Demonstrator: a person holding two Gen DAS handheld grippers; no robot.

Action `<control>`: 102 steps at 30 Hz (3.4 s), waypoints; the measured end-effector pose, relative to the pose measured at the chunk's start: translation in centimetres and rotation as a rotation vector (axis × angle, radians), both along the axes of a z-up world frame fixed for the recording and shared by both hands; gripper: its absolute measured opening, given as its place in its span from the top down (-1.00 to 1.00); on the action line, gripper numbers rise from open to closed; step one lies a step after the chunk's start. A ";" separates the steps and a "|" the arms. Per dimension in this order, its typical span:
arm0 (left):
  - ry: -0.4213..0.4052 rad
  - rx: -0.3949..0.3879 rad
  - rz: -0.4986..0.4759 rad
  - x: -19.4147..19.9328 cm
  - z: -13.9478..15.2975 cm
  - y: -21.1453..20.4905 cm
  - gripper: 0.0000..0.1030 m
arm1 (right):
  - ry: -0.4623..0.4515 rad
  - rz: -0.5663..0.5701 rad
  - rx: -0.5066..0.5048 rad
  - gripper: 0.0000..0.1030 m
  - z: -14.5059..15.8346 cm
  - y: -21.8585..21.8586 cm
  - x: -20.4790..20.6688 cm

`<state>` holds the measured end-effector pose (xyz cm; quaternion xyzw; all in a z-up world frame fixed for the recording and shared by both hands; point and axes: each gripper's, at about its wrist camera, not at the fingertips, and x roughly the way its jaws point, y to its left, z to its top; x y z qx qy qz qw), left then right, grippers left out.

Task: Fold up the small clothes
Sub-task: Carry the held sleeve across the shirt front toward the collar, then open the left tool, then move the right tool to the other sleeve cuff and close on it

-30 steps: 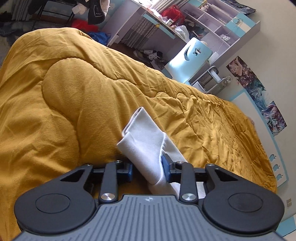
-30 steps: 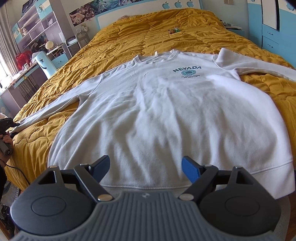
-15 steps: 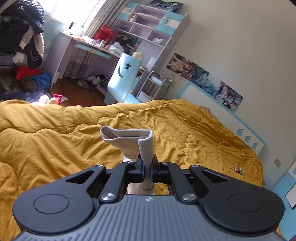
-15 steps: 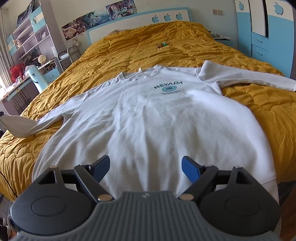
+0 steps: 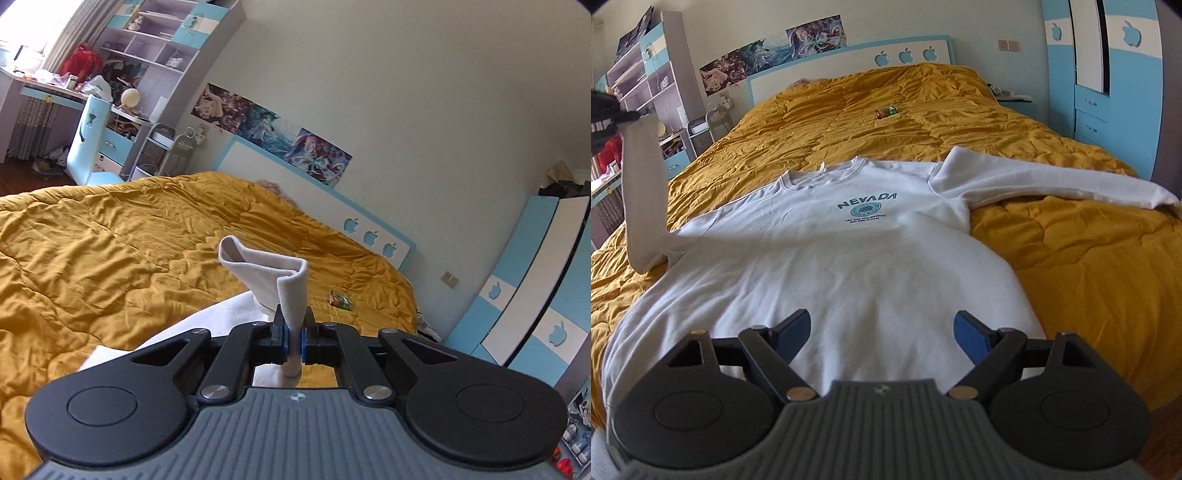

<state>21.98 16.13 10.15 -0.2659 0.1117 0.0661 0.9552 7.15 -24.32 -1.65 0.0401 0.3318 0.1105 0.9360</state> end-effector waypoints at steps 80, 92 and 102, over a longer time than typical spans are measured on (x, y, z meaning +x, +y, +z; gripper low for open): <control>0.536 0.512 -0.355 -5.2 -14.6 -24.5 0.16 | -0.234 -0.358 0.231 -0.58 -1.4 -13.5 -0.4; 0.574 0.545 -0.341 -5.3 -14.4 -25.4 0.16 | -0.169 -0.596 0.164 -0.57 0.3 -27.5 7.1; 0.616 0.524 -0.329 -5.0 -13.9 -24.5 0.16 | 0.016 -0.804 0.830 -0.53 -7.1 -36.8 12.0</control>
